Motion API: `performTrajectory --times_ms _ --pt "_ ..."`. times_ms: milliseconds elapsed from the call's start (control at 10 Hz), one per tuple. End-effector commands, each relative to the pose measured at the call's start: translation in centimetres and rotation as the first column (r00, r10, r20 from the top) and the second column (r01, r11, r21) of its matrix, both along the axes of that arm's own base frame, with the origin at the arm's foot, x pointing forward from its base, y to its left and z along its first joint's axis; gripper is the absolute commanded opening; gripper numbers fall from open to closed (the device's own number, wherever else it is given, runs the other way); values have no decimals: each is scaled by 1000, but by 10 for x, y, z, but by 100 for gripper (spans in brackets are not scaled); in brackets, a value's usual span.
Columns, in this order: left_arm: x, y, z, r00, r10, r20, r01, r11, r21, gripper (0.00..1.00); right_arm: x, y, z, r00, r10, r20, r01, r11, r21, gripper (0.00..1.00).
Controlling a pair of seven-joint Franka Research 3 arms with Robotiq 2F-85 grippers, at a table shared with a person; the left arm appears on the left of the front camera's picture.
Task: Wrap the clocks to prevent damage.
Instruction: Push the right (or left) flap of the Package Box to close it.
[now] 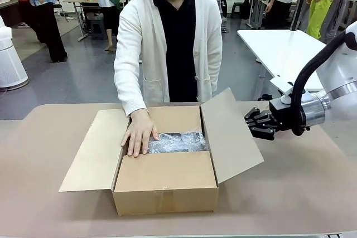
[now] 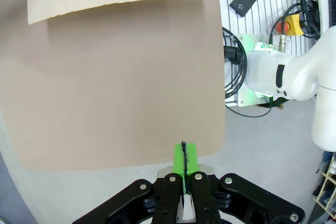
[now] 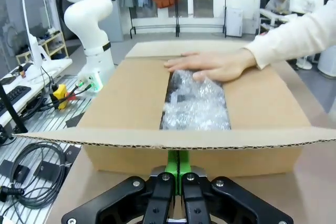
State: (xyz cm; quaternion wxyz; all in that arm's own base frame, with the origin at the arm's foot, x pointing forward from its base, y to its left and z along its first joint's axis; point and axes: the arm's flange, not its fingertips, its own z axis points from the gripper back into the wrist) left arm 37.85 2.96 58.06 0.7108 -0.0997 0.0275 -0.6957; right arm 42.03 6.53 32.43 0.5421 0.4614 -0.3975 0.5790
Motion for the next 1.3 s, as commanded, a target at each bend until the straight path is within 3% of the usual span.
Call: performTrajectory --times_ms 0,500,1200 --pt "1 2 2 1000 -16 -5 16 1000 -7 0 3 24 7 1000 0 10 -1 1000 28 1" --pt "1 2 2 1000 -16 -5 16 1000 -7 0 11 85 17 998 60 30 -59 998 -5 1" --pt "1 2 2 1000 -16 -5 16 1000 -7 0 10 123 -35 995 95 -31 -98 989 -112 1"
